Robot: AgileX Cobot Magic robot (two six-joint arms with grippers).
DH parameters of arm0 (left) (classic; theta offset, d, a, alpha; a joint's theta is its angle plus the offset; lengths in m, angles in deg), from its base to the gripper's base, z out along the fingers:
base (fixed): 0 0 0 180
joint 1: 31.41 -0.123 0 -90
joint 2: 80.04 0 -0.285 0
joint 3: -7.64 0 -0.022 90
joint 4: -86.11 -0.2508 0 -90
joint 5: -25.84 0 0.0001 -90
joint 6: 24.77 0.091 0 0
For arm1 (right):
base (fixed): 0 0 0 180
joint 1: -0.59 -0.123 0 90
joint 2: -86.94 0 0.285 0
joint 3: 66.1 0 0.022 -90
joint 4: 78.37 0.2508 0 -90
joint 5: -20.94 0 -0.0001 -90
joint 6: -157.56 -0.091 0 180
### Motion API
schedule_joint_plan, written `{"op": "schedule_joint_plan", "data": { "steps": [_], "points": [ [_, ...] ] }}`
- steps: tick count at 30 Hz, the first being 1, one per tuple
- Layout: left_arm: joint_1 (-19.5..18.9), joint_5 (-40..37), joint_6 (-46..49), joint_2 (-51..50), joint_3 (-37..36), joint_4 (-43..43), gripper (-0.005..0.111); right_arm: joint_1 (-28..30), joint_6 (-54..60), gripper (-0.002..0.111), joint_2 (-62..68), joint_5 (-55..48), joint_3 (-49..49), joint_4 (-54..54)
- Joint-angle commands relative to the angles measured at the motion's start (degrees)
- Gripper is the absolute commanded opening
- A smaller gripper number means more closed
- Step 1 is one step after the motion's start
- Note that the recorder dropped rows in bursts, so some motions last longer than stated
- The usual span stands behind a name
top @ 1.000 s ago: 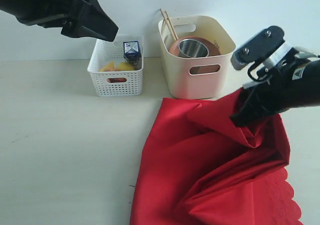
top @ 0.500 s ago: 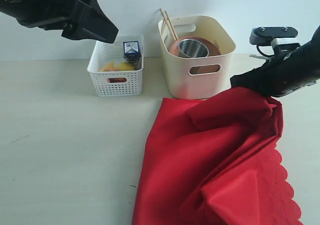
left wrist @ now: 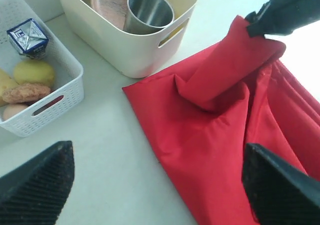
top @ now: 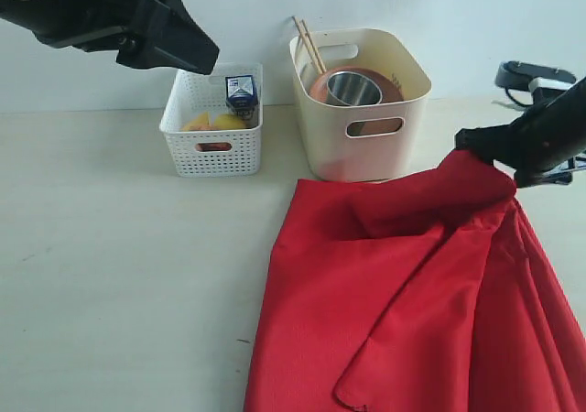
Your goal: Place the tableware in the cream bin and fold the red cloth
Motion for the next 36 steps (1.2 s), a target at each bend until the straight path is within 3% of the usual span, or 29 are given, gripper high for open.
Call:
{"op": "schedule_joint_plan", "data": {
  "steps": [1,8,16,20,26,36],
  "points": [
    [-0.07,0.55,0.5,-0.2,-0.18,0.74,0.086,2.64,-2.22,0.074,-7.81,-4.38,-1.86,-5.33],
    [-0.07,-0.23,0.48,-0.2,-0.18,0.74,0.086,3.63,-7.13,0.073,-17.78,-15.57,-2.32,-13.51],
    [-0.07,-0.67,0.48,-0.2,-0.18,1.0,0.086,3.49,-3.79,0.068,-20.08,-32.82,0.09,-6.13],
    [-0.07,-0.79,0.48,-0.2,-0.18,1.0,0.086,1.56,-3.79,0.068,-21.01,-30.67,6.97,-5.83],
    [-0.07,-1.17,0.48,-0.2,-0.18,1.0,0.086,-6.54,-7.57,0.068,-21.12,-20.53,16.71,-5.83],
    [-0.07,-2.94,0.48,-0.2,-0.18,1.0,0.086,-18.55,-24.86,0.068,-18.64,-11.02,18.82,-8.83]
  ]
}}
